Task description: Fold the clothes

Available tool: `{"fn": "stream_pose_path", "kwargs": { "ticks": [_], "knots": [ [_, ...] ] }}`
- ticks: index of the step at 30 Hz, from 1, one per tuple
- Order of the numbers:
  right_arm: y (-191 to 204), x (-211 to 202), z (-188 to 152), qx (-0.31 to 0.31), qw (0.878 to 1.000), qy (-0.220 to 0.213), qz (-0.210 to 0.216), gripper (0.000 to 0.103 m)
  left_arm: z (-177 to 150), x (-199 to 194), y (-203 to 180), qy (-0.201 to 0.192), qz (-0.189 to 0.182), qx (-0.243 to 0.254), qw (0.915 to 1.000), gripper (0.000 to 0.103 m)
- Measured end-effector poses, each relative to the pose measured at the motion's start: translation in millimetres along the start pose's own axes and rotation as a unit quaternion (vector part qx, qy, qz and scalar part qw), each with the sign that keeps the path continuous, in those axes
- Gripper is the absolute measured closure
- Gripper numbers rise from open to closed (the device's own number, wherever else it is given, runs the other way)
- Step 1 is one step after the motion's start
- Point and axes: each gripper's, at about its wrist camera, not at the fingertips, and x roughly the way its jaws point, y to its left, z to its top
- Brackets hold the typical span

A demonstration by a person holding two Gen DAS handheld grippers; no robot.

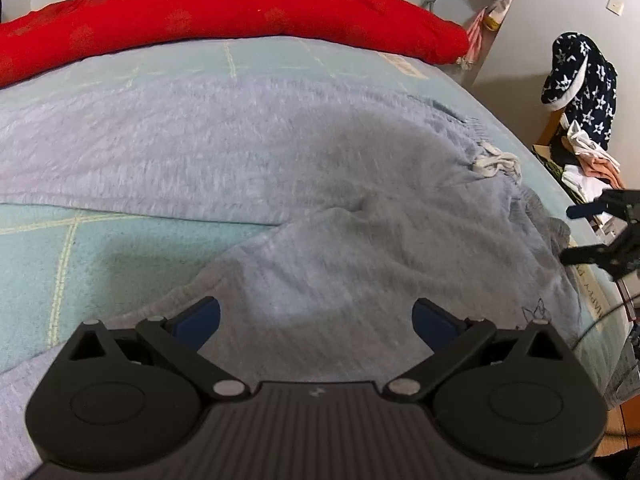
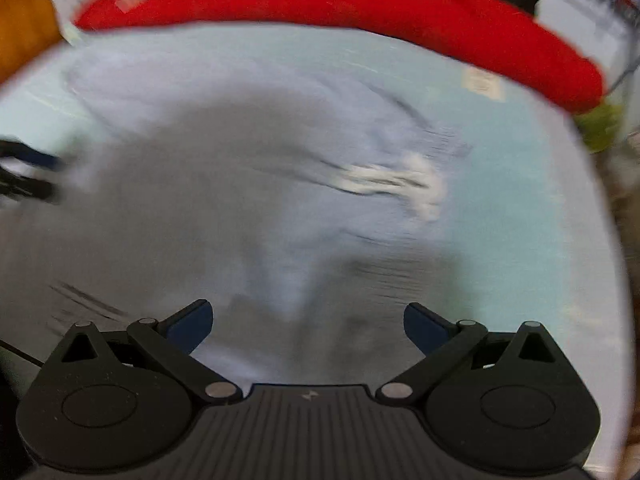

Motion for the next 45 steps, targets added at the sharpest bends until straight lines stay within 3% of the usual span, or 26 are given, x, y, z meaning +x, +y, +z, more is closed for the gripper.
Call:
{"fn": "stream_pose_path", "kwargs": {
  "ticks": [3,9,12,18,25,29,33,40,45],
  "knots": [
    [-8.7,-1.0,-17.2,-0.002,0.998,0.035,-0.046,0.0,-2.9,1.4,-0.9,0.006,0.001,0.001,1.0,0.001],
    [-19.4,10.6,-23.7,0.057,0.997,0.029,-0.046,0.0,3.5,10.0,-7.6,0.009,-0.005,0.015,0.9998,0.001],
    [-12.9,38.5,-19.5,0.049,0.995,0.066,-0.064,0.0,3.9,11.2,-13.4,0.01,-0.009,0.024,0.9996,0.001],
    [-29.8,19.4,-39.1,0.065,0.99,0.1,-0.069,0.0,-1.1,11.1,-7.3,0.013,-0.009,0.015,0.9998,0.001],
    [-18.9,-7.2,-10.8,-0.004,0.993,0.096,-0.065,0.0,4.6,0.7,-6.5,-0.011,-0.014,0.012,0.9998,0.001],
    [-24.2,-47.5,23.1,-0.018,1.0,0.019,-0.01,0.0,6.4,-2.7,-5.7,-0.02,-0.012,0.007,0.9997,0.001],
    [-13.3,-57.3,64.2,-0.032,0.994,-0.06,0.081,0.0,6.9,-2.0,-6.6,-0.021,0.001,-0.002,0.9998,0.001],
    [6.7,41.3,83.5,-0.029,0.977,-0.036,0.208,0.0,-5.8,-9.9,2.8,-0.013,0.037,-0.03,0.9988,0.001],
    [13.5,62.5,97.2,-0.011,0.962,-0.078,0.263,0.0,-7.7,-15.6,10.8,-0.017,0.063,-0.053,0.9965,0.001]
  ]
}}
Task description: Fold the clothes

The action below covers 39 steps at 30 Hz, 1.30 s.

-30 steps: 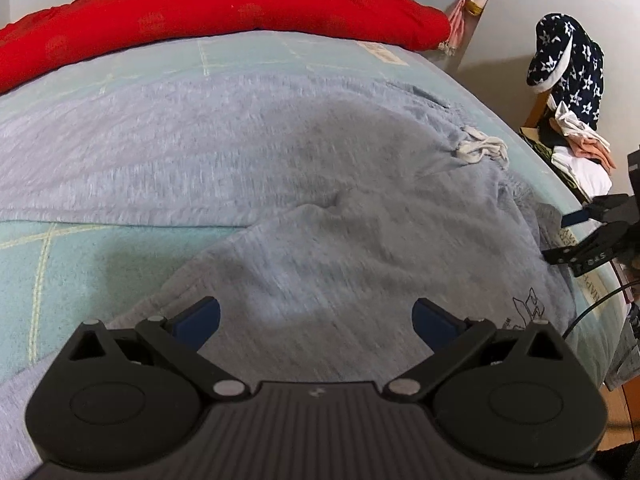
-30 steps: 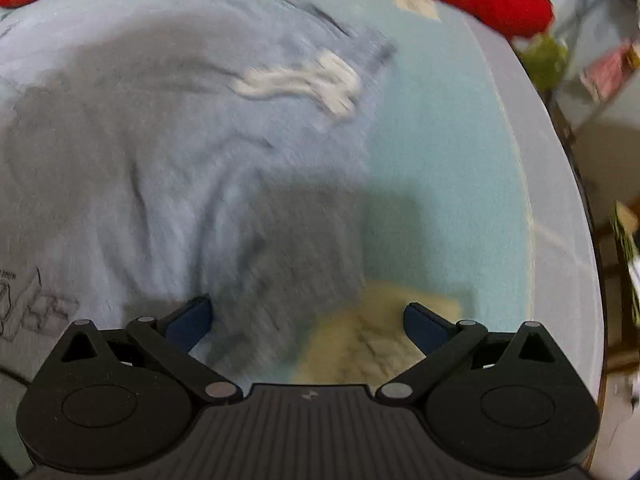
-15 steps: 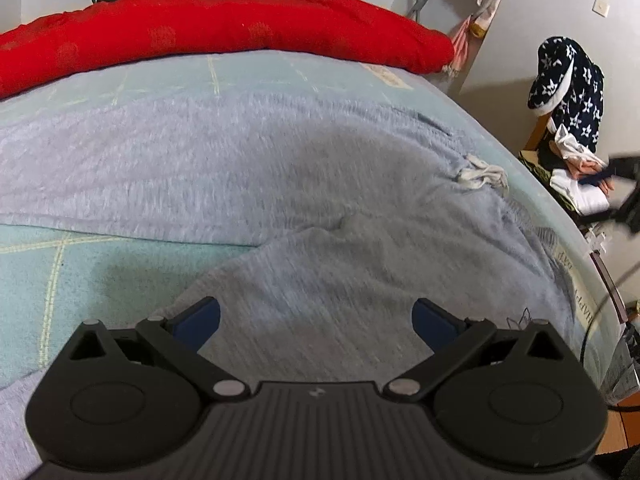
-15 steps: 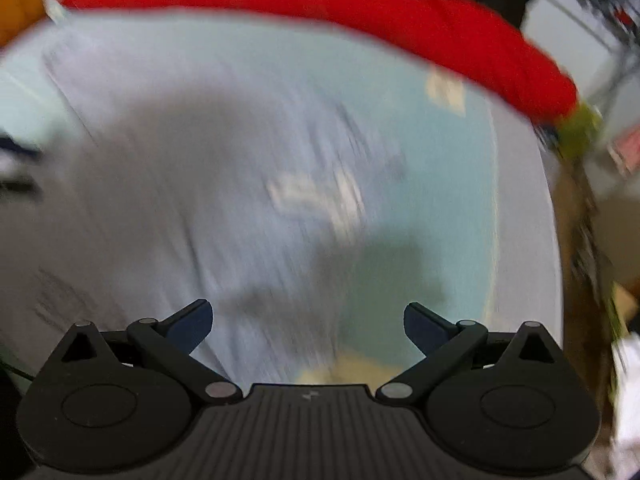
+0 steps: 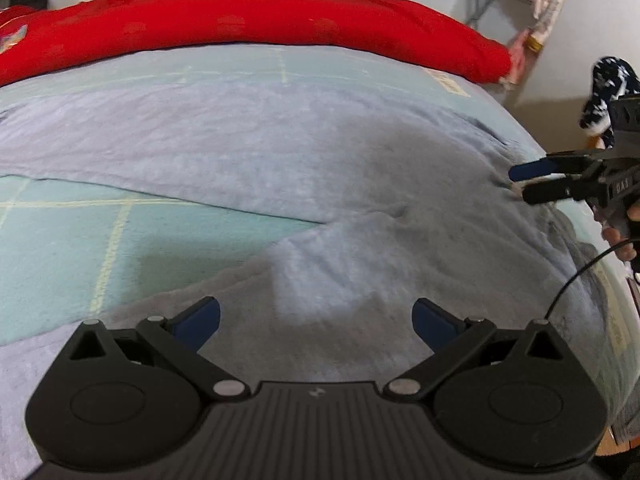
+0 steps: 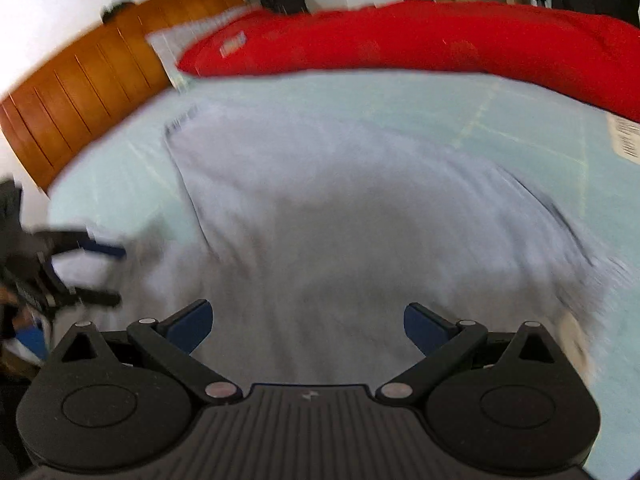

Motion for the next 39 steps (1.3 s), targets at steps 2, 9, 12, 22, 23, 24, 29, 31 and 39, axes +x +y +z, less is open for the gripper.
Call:
{"fn": "stream_pose_path", "kwargs": {
  "ticks": [2,9,12,22,23,24,29,31,39],
  "knots": [
    [-6.2,13.8,2.3,-0.004,1.0,0.003,0.0,0.0,0.6,-0.8,-1.5,-0.001,0.003,-0.003,1.0,0.001],
    [-16.3,20.3,-26.8,-0.005,0.995,0.09,-0.049,0.0,-0.7,-4.7,4.0,0.003,0.019,-0.021,0.9996,0.001],
    [-12.1,7.1,-13.7,-0.013,0.996,0.081,-0.046,0.0,4.5,-4.4,3.4,-0.002,0.024,-0.021,0.9995,0.001],
    [-50.7,53.7,7.1,0.042,0.997,0.053,-0.028,0.0,7.7,-3.1,-2.3,0.0,0.022,-0.014,0.9997,0.001],
    [-52.1,45.8,3.6,0.04,0.998,0.038,-0.017,0.0,7.8,-2.5,0.2,0.0,0.025,-0.017,0.9995,0.001],
    [-51.7,37.7,4.6,0.043,0.998,0.042,-0.02,0.0,7.9,-1.8,2.6,0.001,0.028,-0.02,0.9994,0.001],
    [-54.3,-16.0,14.2,-0.001,0.998,0.027,-0.061,0.0,17.6,4.5,-1.1,-0.012,0.01,-0.008,0.9998,0.001],
    [-64.2,-33.3,23.5,-0.019,0.995,0.013,-0.096,0.0,21.3,8.8,-10.0,-0.02,-0.006,0.006,0.9998,0.001],
    [-112.5,-19.1,70.0,-0.06,0.987,0.003,-0.148,0.011,24.7,22.8,-27.3,-0.041,-0.03,0.025,0.9984,0.023]
  ]
}}
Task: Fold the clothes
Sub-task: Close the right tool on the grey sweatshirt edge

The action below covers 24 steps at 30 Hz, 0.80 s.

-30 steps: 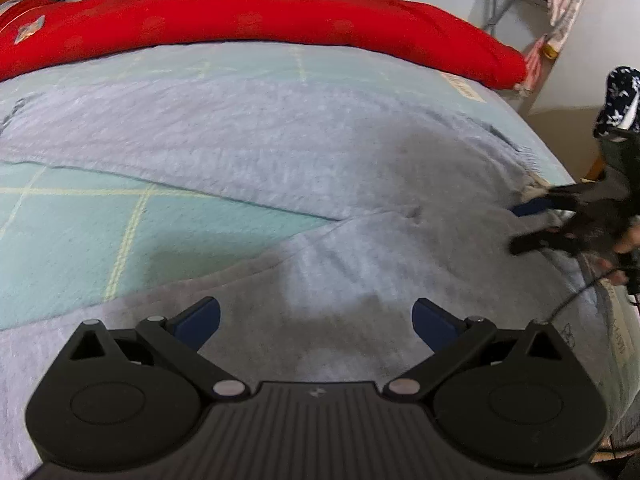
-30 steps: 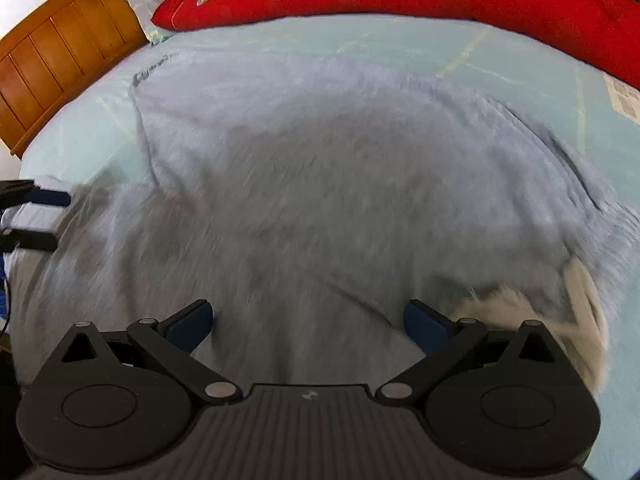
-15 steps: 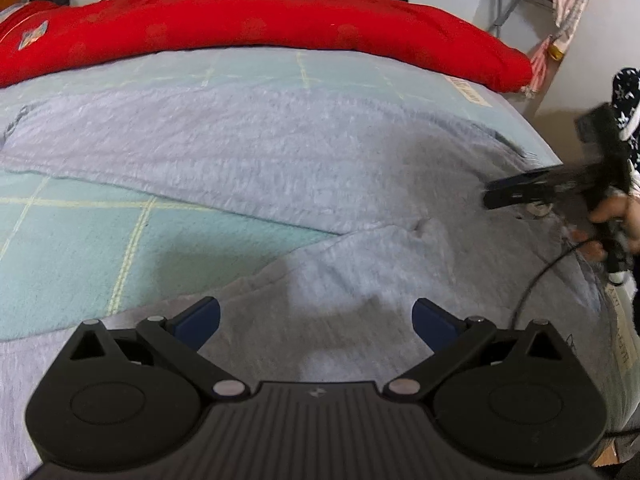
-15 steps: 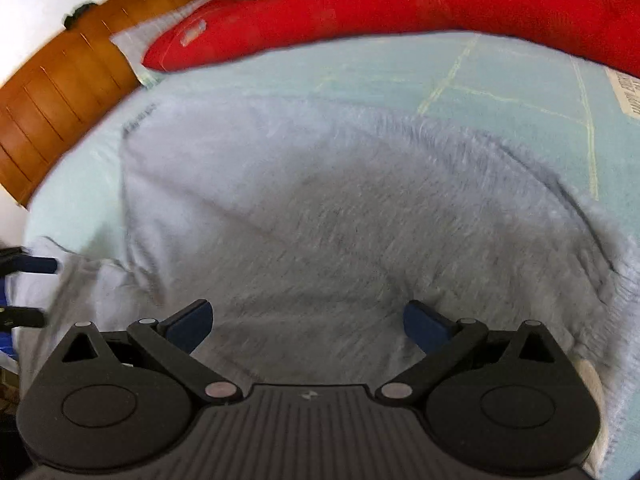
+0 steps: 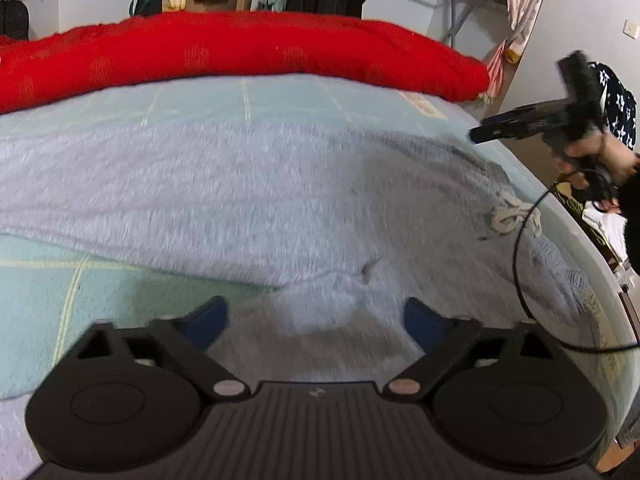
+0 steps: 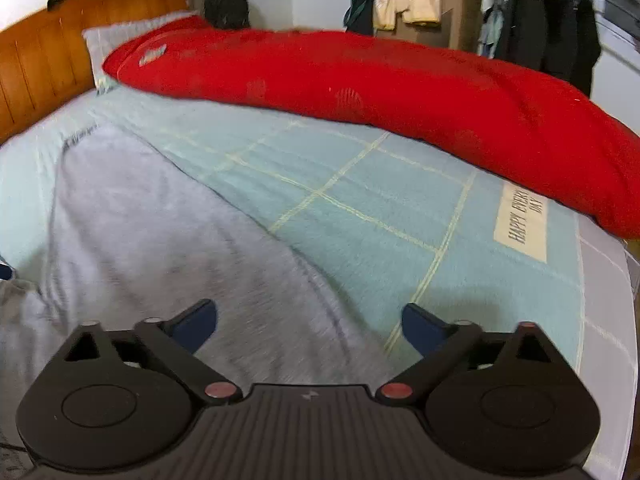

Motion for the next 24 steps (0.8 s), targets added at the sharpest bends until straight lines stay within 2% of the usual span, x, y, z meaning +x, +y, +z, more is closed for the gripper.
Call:
{"fn": "stream_pose_path", "kwargs": {
  "ticks": [5,9,13,17,20,22,24],
  "knots": [
    [-8.2,51.7,10.6,-0.026,0.998,0.056,0.031,0.04,-4.7,2.2,9.0,0.009,0.009,-0.022,0.9997,0.023],
    [-16.4,83.2,10.1,-0.03,0.994,0.084,0.058,0.051,-5.2,1.9,17.7,0.013,0.015,-0.03,0.9994,0.023],
    [-30.1,101.2,10.6,-0.011,0.991,0.08,0.105,0.051,-0.3,5.7,23.6,0.015,0.017,-0.028,0.9994,0.023],
    [-30.9,101.1,11.9,-0.017,0.984,0.075,0.159,0.051,7.9,14.1,25.0,0.016,0.009,-0.027,0.9995,0.023],
    [-33.0,110.7,9.7,-0.021,0.974,0.095,0.202,0.049,10.1,23.9,24.2,0.023,0.002,-0.031,0.9993,0.023],
    [-46.8,119.2,9.9,0.013,0.966,0.099,0.237,0.046,9.7,29.2,22.6,0.029,0.0,-0.03,0.9991,0.023],
    [-67.3,129.1,7.3,0.067,0.95,0.1,0.289,0.038,8.5,32.5,21.7,0.034,-0.005,-0.029,0.999,0.023]
  ]
}}
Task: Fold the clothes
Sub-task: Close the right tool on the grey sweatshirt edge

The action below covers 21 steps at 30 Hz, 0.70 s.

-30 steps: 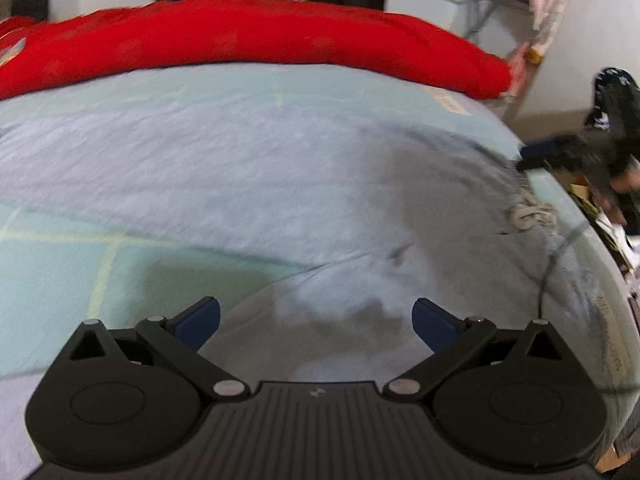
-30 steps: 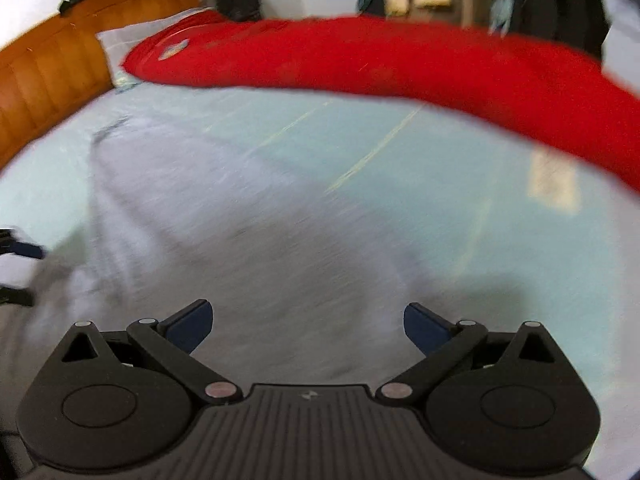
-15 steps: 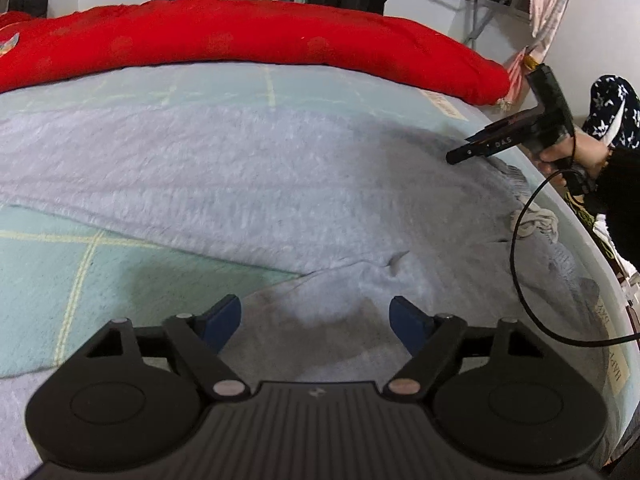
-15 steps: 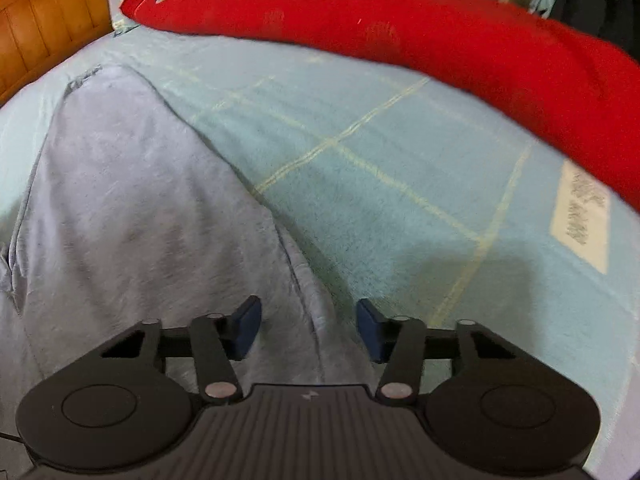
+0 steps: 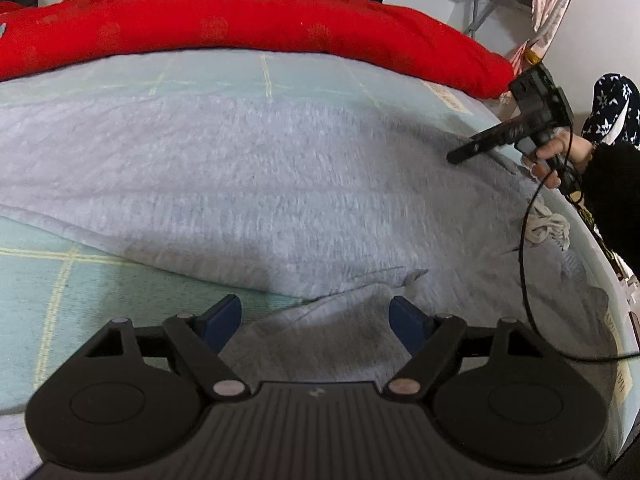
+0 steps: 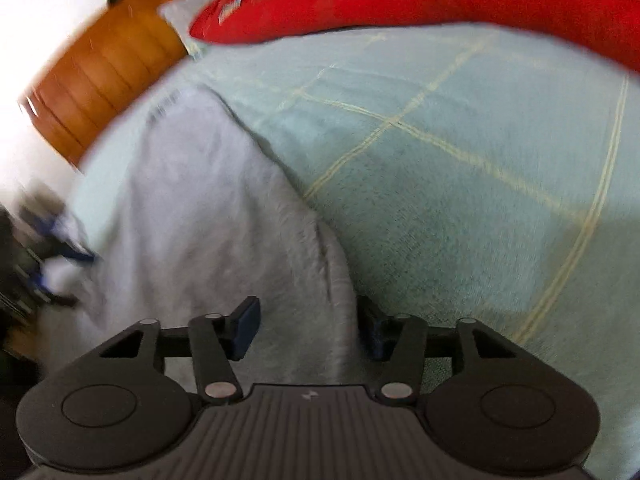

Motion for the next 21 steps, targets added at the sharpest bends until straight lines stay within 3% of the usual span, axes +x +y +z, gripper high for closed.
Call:
{"fn": "stream_pose_path", "kwargs": {
  "ticks": [3,8,10,12,14,18,21],
  "knots": [
    [-23.9,-0.1,-3.6,0.05,0.996,-0.015,0.067,0.034,-1.5,2.8,1.5,0.003,-0.001,-0.001,1.0,0.023],
    [-28.9,2.8,-0.3,0.046,0.996,-0.01,0.08,0.039,0.2,2.5,3.1,0.006,-0.003,-0.003,1.0,0.023],
    [-32.1,2.1,1.4,0.046,0.996,-0.004,0.074,0.052,1.7,1.7,3.0,0.006,-0.004,-0.001,1.0,0.023],
    [-40.7,2.7,0.0,0.056,0.997,-0.003,0.053,0.093,4.3,0.6,3.3,0.008,-0.004,0.001,1.0,0.023],
    [-54.2,2.1,-6.5,0.082,0.994,-0.014,0.068,0.095,8.2,-0.8,3.7,0.006,-0.005,0.008,0.9999,0.023],
    [-52.9,-0.8,-12.6,0.071,0.995,-0.03,0.068,0.095,32.4,-1.1,6.8,-0.007,-0.013,0.036,0.9992,0.024],
    [-47.1,-2.4,-10.7,0.058,0.996,-0.027,0.055,0.096,67.8,4.1,1.7,-0.028,-0.015,0.088,0.9956,0.035]
  ]
}}
